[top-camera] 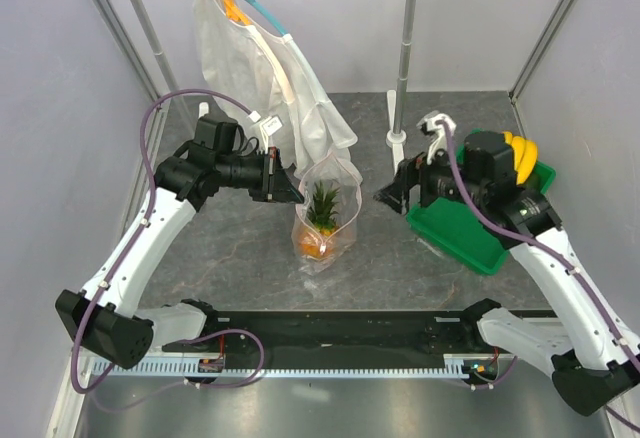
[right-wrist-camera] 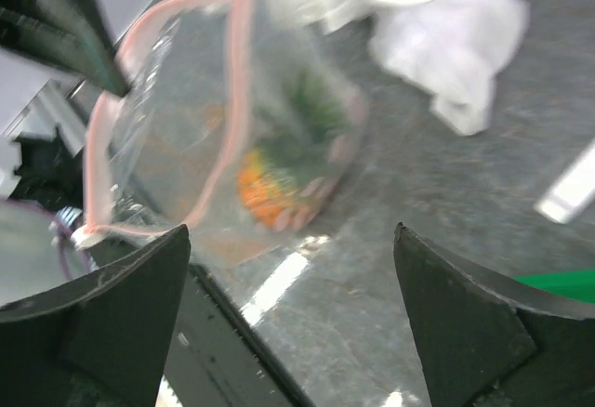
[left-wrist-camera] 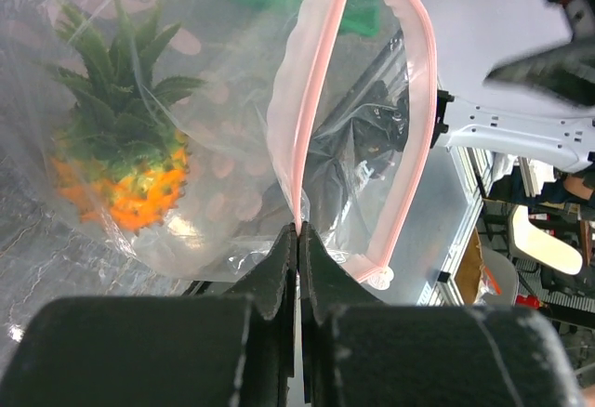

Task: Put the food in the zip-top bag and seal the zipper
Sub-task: Adjust the zipper food storage bag at the center of the board, then pick up the fake fruit from the bin.

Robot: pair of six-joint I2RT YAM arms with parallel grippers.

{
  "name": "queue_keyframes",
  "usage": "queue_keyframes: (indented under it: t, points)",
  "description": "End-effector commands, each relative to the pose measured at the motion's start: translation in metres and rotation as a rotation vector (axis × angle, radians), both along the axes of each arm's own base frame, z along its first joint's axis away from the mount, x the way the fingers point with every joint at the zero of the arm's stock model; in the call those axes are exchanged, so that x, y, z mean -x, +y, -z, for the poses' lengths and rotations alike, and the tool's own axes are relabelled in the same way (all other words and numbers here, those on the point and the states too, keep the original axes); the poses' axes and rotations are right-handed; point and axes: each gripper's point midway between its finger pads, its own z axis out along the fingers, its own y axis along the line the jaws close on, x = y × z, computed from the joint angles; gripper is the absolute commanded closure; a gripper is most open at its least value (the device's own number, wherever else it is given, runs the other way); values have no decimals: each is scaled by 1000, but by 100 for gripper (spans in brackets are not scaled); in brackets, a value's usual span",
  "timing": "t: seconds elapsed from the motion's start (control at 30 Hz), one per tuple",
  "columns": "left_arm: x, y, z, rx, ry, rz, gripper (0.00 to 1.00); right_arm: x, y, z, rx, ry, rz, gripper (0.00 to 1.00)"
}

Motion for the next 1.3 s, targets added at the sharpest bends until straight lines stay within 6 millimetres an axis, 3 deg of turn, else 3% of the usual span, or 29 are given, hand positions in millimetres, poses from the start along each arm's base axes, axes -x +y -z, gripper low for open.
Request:
queue_keyframes:
  t: [0.0,0.07,0.1,0.13,0.17,0.2,0.23,0.3,0.37,0.4,0.43,0.5,0.53,0.67,0.8,0.9,1.03,1.07,1.27]
  points:
    - [2,-3,-19,57,-43,8,98,-35,-55,-18,30,-27,188,2]
    - [3,-4,-18,63,-34,11,98,-44,-70,-7,8,56,181,2]
    - [4,-5,-19,68,-38,14,98,-60,-100,-7,14,55,253,2]
    - [4,-5,-19,71,-34,14,98,-73,-119,9,18,122,292,2]
    - [4,-6,-20,77,-35,17,98,-79,-131,12,0,143,292,2]
    - [4,-6,-20,78,-38,17,98,-93,-166,12,31,113,358,2]
    - [4,-6,-21,81,-34,17,98,-104,-183,27,38,171,381,2]
    - [4,-7,-22,85,-38,19,98,-118,-226,26,65,155,448,2]
    - [4,-7,-25,92,-49,18,98,-132,-258,47,63,223,484,2]
    - [3,-7,-25,92,-52,17,98,-138,-280,39,68,207,524,2]
    - [3,-7,-26,95,-57,17,98,-143,-293,60,59,279,522,2]
    - [4,-8,-27,100,-56,21,98,-152,-322,59,51,274,558,2]
    - [3,-8,-26,99,-55,19,98,-152,-328,76,50,336,545,2]
    - [3,-9,-26,103,-58,23,98,-149,-333,95,189,307,404,3]
    - [4,-10,-24,107,-54,31,98,-137,-315,138,457,290,188,5]
    - [4,-10,-24,109,-53,34,98,-146,-334,158,528,313,255,7]
    - [6,-9,-20,107,-38,31,98,-162,-354,150,403,353,359,7]
    - [6,-9,-20,105,-39,31,98,-170,-364,135,366,320,394,7]
    - [4,-9,-21,108,-52,27,98,-190,-390,140,260,365,519,5]
